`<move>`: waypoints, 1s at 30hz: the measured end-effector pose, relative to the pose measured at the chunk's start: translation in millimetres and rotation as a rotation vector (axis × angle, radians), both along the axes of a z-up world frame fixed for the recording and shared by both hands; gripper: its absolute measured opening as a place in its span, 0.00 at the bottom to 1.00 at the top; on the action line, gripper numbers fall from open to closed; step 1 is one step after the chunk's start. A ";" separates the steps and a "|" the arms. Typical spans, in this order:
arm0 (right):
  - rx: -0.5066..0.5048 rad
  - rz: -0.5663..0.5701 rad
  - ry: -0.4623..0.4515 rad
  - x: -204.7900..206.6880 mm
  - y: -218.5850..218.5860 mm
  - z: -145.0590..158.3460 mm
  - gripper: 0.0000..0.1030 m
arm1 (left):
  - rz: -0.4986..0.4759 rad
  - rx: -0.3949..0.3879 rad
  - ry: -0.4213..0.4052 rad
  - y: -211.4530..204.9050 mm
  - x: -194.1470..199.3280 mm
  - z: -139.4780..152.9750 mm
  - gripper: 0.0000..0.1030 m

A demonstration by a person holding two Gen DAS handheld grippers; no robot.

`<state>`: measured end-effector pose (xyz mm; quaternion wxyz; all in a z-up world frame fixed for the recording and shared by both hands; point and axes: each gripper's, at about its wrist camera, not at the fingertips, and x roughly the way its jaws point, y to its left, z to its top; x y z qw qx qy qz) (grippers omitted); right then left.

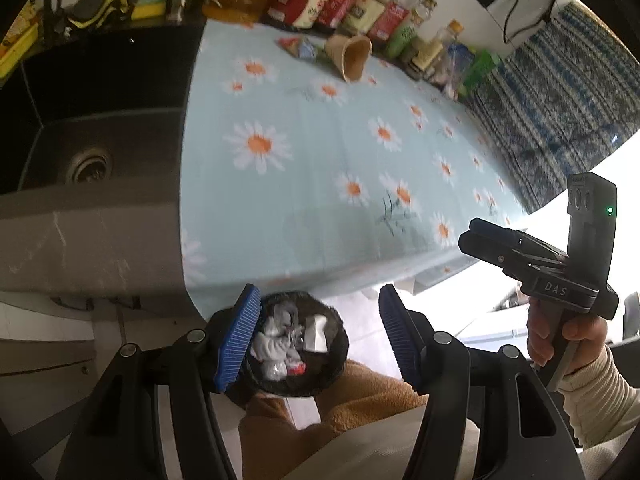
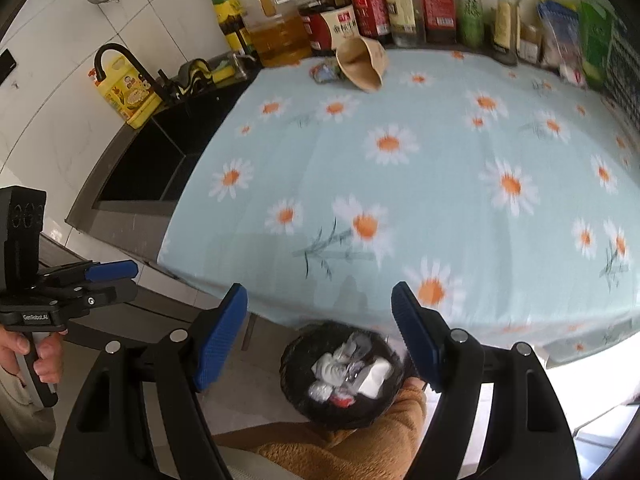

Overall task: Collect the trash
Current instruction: 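Raise both open tools back over the counter toward the paper cup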

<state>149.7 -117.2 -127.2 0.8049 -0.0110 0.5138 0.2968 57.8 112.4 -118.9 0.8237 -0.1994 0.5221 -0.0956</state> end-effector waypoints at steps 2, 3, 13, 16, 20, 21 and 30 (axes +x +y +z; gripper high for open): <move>0.002 0.009 -0.016 9.0 1.2 4.2 0.72 | 0.020 0.006 -0.012 2.1 5.2 5.1 0.58; 0.001 0.015 -0.023 14.6 1.9 5.8 0.72 | 0.035 0.013 -0.019 2.8 8.7 7.6 0.58; 0.023 0.101 -0.039 103.3 10.8 11.5 0.72 | 0.155 0.056 -0.045 2.6 52.4 23.8 0.58; 0.044 0.095 -0.041 136.7 12.7 13.0 0.72 | 0.181 0.078 -0.036 0.1 70.9 26.4 0.58; 0.043 0.078 -0.034 176.4 23.8 8.2 0.74 | 0.225 0.089 -0.036 -2.2 90.6 30.5 0.58; 0.033 0.084 -0.051 185.2 29.9 6.9 0.74 | 0.235 0.091 -0.032 -2.6 94.6 30.3 0.58; -0.020 0.068 -0.078 245.2 59.6 -11.5 0.67 | 0.306 0.102 -0.002 -2.9 109.9 25.8 0.58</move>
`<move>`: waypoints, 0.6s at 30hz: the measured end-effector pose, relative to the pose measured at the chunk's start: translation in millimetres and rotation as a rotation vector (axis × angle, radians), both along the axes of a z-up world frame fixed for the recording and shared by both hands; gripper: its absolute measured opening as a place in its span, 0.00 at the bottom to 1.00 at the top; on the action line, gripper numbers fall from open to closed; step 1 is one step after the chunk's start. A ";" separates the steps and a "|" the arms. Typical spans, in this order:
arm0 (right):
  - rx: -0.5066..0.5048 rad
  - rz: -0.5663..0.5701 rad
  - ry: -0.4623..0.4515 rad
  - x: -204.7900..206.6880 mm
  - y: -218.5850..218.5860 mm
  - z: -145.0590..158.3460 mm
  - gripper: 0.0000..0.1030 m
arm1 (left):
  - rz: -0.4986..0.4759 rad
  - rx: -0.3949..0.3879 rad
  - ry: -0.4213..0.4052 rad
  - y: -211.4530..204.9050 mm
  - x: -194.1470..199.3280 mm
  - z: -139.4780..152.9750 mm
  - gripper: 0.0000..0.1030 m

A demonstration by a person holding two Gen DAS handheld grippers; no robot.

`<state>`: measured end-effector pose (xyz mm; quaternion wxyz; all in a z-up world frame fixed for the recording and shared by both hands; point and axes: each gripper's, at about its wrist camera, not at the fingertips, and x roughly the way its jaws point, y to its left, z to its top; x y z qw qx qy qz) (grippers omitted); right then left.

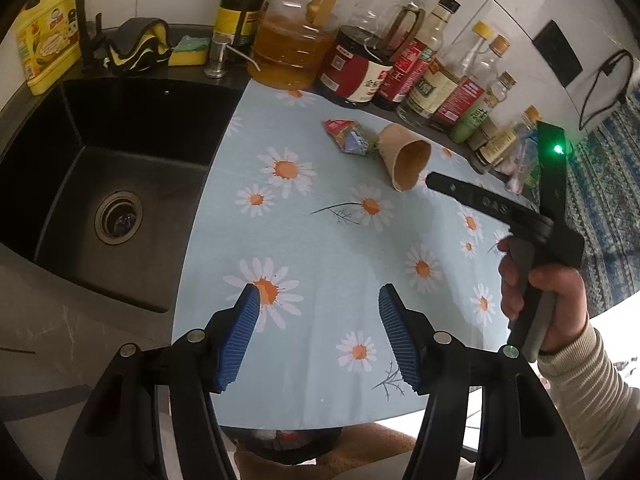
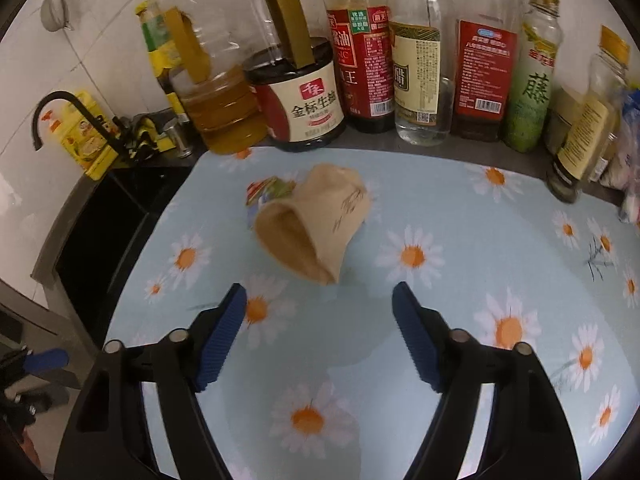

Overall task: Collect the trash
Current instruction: 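Raise both open tools back over the counter toward the paper cup, then close the right tool on the rim of the brown paper cup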

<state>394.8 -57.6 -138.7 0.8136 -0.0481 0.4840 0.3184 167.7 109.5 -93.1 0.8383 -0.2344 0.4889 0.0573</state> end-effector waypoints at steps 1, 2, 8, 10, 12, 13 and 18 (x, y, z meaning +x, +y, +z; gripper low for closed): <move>-0.003 0.001 0.001 3.7 2.0 -1.4 0.65 | 0.005 0.000 0.002 0.4 0.2 -0.6 0.58; -0.009 0.002 0.000 8.0 4.9 -3.1 0.64 | 0.014 -0.002 0.005 1.2 0.1 -1.8 0.58; -0.036 0.002 -0.014 21.5 17.0 -13.9 0.47 | 0.043 -0.016 0.016 3.8 1.6 -6.4 0.58; -0.042 -0.002 -0.014 24.1 19.1 -17.6 0.39 | 0.048 -0.022 0.011 4.0 1.9 -5.6 0.58; -0.048 -0.001 -0.023 25.3 21.2 -20.0 0.36 | 0.053 -0.024 0.010 4.2 2.3 -5.9 0.58; -0.051 0.001 -0.022 26.0 22.3 -21.3 0.32 | 0.054 -0.025 0.012 4.1 2.9 -6.5 0.58; -0.058 -0.001 -0.017 27.5 22.4 -25.3 0.16 | 0.049 -0.029 0.015 1.3 6.3 -8.7 0.58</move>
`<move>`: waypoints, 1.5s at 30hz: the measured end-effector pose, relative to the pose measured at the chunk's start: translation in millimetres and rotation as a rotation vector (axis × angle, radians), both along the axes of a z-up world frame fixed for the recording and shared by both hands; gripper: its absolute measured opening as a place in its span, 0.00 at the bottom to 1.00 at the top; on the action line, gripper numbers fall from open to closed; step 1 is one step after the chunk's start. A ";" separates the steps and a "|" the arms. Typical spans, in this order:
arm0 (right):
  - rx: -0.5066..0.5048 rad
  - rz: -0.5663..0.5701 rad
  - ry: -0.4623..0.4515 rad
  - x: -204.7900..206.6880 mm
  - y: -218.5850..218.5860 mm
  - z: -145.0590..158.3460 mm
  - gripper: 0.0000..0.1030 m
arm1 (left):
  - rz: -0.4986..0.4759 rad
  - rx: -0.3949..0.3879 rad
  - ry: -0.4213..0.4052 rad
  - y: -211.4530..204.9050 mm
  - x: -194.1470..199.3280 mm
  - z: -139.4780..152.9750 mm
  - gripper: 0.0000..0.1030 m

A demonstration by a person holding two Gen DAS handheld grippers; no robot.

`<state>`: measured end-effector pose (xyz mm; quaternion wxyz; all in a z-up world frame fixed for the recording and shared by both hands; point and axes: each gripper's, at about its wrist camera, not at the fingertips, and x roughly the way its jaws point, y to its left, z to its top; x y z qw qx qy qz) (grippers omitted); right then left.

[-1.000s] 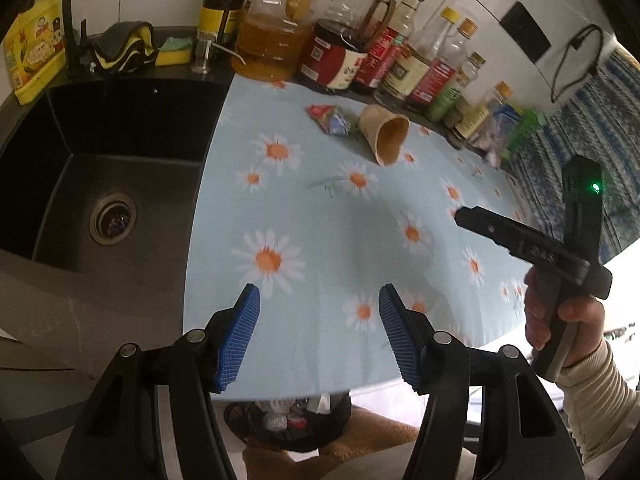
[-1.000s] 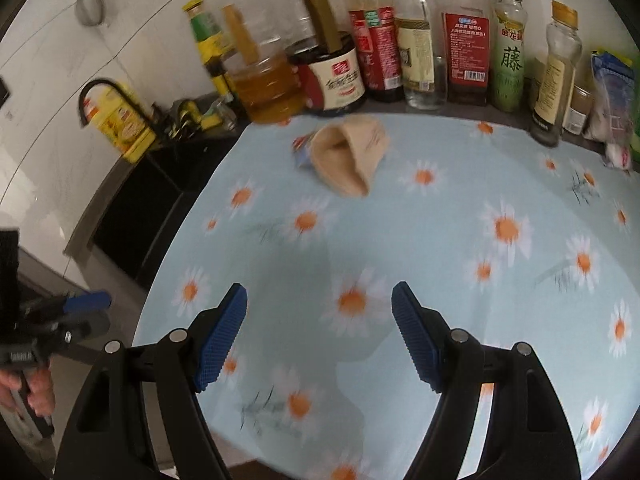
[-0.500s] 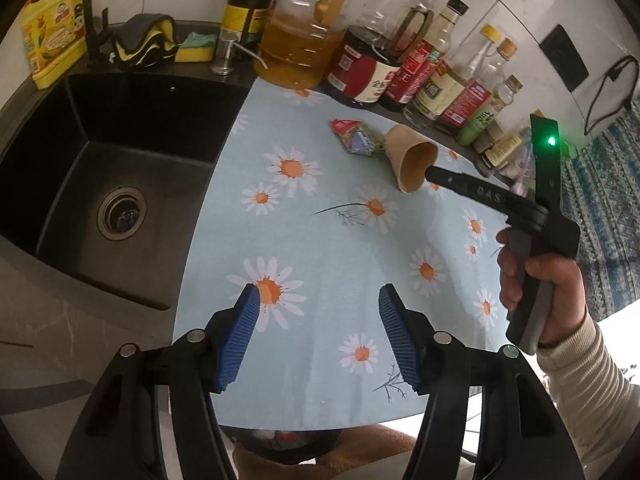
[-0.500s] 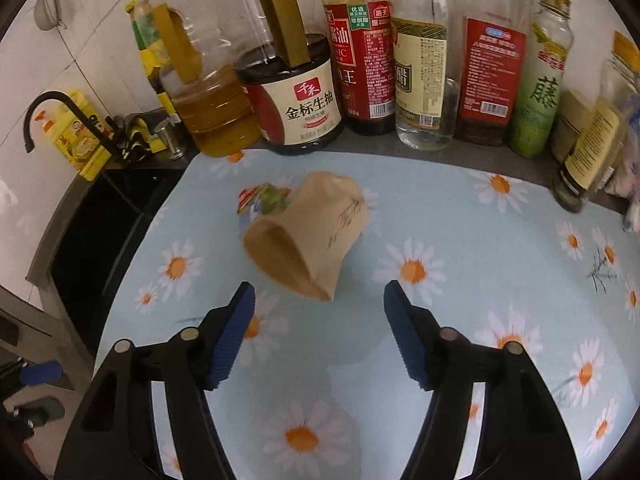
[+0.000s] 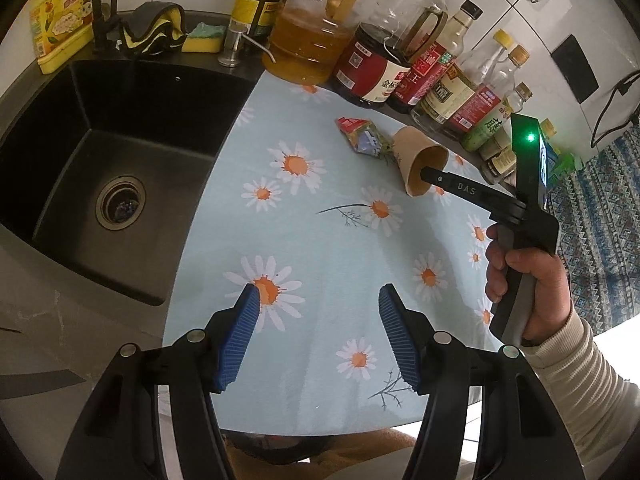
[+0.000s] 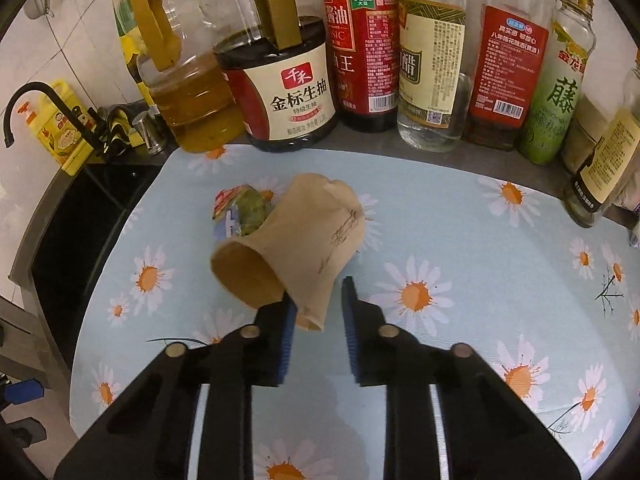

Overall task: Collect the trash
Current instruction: 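Close the right tool on the rim of the brown paper cup, then close the left tool on the red and green snack wrapper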

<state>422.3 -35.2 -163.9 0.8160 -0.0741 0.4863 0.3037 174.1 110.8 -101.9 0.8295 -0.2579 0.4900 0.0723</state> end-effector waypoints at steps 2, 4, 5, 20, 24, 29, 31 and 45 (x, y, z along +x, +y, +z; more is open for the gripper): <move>0.009 -0.007 -0.014 0.3 -3.9 2.1 0.09 | -0.010 0.000 -0.001 -2.4 3.2 -0.9 0.58; 0.010 -0.015 -0.024 0.8 -8.5 3.9 0.03 | -0.017 -0.002 -0.002 -4.1 6.7 -1.8 0.58; 0.013 -0.022 -0.026 1.1 -11.7 4.6 0.03 | -0.022 -0.002 -0.003 -4.9 9.1 -2.2 0.58; 0.105 -0.115 -0.086 -12.6 -83.2 35.5 0.03 | -0.146 0.046 -0.012 -23.3 70.7 1.3 0.58; 0.126 -0.147 -0.094 -19.8 -105.4 42.5 0.03 | -0.195 0.072 -0.020 -30.2 99.9 6.4 0.58; 0.139 -0.179 -0.094 -31.1 -131.8 44.4 0.03 | -0.246 0.134 -0.012 -38.2 139.6 4.8 0.73; 0.141 -0.194 -0.089 -35.2 -141.7 42.6 0.03 | -0.249 0.139 0.005 -38.0 154.8 0.2 0.73; 0.160 -0.262 -0.051 -45.9 -180.9 33.6 0.03 | -0.221 0.186 0.112 -25.0 244.5 -45.1 0.73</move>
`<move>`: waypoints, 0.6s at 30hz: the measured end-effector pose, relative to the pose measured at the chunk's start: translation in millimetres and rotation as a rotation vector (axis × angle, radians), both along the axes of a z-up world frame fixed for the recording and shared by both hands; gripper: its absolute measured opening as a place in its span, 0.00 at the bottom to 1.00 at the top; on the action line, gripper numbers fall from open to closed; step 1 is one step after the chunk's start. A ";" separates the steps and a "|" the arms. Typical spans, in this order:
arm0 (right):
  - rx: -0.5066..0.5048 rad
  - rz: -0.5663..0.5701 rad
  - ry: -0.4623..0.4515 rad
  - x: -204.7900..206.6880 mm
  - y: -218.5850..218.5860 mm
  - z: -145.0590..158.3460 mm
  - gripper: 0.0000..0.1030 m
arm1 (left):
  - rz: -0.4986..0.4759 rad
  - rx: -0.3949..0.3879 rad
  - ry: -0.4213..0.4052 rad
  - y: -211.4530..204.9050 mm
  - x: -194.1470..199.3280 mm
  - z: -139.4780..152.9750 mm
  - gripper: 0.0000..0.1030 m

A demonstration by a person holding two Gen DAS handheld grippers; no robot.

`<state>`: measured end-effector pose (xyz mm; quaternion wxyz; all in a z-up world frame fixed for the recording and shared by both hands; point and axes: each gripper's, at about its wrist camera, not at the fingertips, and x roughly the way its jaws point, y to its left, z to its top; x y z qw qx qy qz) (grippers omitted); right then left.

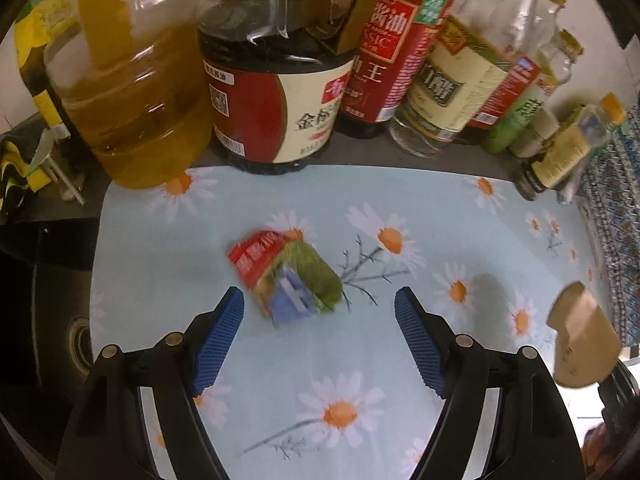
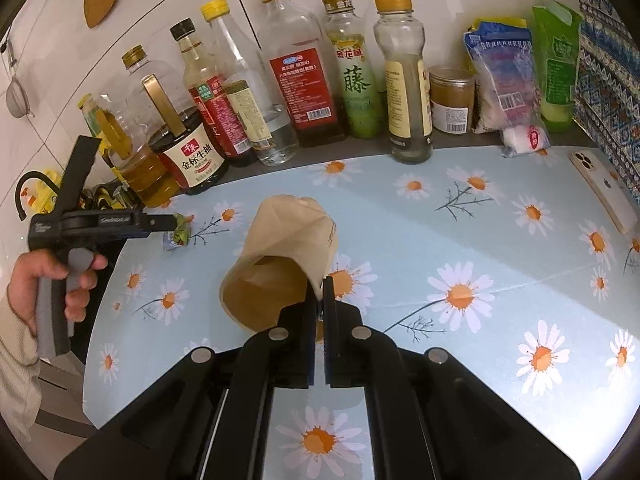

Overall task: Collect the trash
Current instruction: 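Close the left tool on the red and green snack wrapper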

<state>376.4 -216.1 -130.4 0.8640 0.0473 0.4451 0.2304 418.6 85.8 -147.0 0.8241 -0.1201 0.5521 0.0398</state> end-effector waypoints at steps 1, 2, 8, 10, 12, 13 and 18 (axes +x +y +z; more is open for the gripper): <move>0.000 0.000 0.000 -0.8 -0.4 -0.3 0.03 | 0.003 0.005 0.002 0.8 1.9 -1.2 0.73; 0.000 0.002 0.001 -1.4 -0.7 -0.7 0.03 | 0.004 0.012 0.013 2.4 5.7 -5.0 0.73; -0.002 0.012 0.017 -2.0 -1.6 -6.1 0.03 | 0.029 0.018 0.057 13.0 17.8 -19.0 0.73; -0.001 0.016 0.021 -2.2 -1.4 -7.4 0.03 | 0.030 0.019 0.063 14.9 19.9 -21.6 0.73; -0.002 0.022 0.022 -2.9 -0.4 -8.3 0.03 | 0.037 0.026 0.071 16.8 21.9 -24.5 0.72; -0.002 0.024 0.023 -2.9 0.1 -8.4 0.03 | 0.039 0.026 0.074 18.0 22.2 -25.4 0.71; -0.002 0.039 0.033 -1.8 2.4 -11.4 0.03 | 0.029 0.044 0.068 13.8 25.6 -28.1 0.62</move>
